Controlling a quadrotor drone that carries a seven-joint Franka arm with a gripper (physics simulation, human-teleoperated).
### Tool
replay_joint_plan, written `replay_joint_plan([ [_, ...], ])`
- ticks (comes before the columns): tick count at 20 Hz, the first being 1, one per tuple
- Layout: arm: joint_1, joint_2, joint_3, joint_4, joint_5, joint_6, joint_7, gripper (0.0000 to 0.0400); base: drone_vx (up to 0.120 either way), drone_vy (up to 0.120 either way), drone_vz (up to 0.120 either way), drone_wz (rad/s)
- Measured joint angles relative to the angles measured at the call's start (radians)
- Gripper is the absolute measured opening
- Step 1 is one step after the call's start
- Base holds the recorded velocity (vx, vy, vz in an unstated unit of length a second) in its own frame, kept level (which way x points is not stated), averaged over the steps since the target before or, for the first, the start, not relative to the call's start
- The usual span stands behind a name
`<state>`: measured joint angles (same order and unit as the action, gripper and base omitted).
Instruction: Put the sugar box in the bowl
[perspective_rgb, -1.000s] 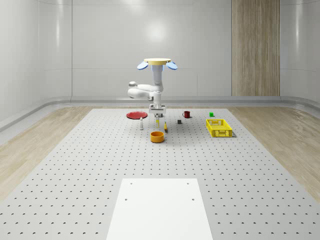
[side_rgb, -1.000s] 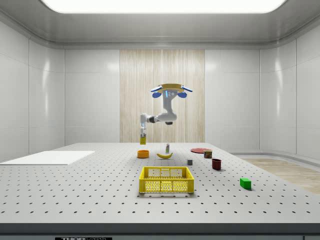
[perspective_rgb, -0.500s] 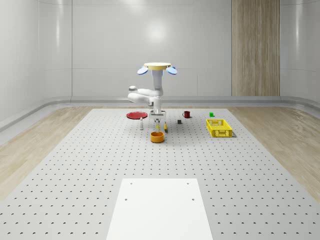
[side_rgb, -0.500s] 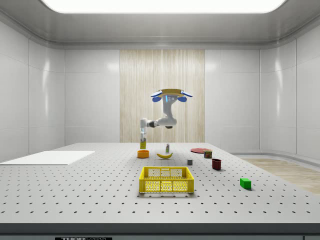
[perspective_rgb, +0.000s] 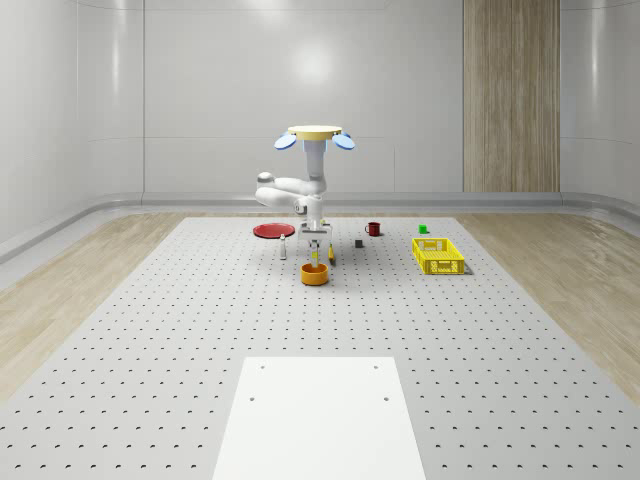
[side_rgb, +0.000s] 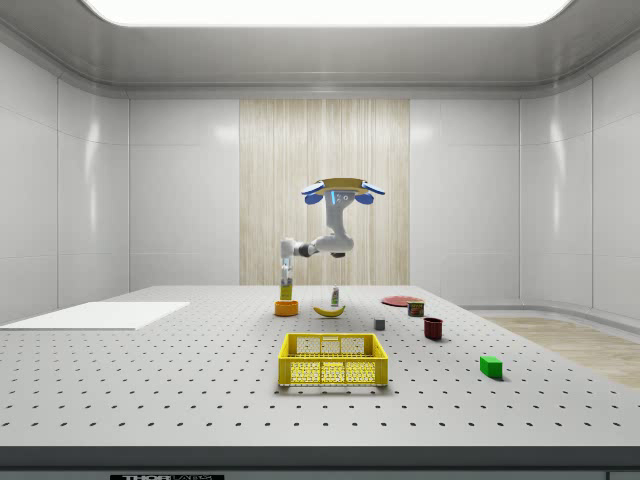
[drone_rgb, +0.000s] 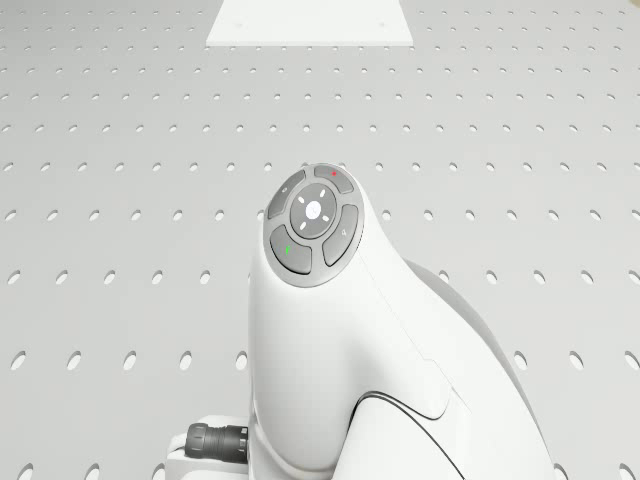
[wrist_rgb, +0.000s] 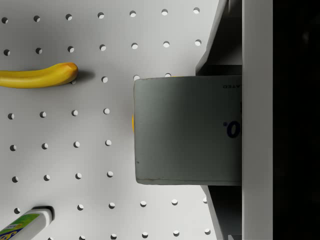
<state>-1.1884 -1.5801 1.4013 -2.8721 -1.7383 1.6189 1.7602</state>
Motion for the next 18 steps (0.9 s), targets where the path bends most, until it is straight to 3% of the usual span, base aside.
replay_joint_plan([
  [17,-0.034,0.004,-0.199,0.047,-0.189,0.064,-0.002,0.0167,0.0,0.0,0.0,0.0],
  [18,-0.036,0.005,-0.205,0.049,-0.194,0.066,-0.004,0.0202,0.0,0.0,0.0,0.0],
])
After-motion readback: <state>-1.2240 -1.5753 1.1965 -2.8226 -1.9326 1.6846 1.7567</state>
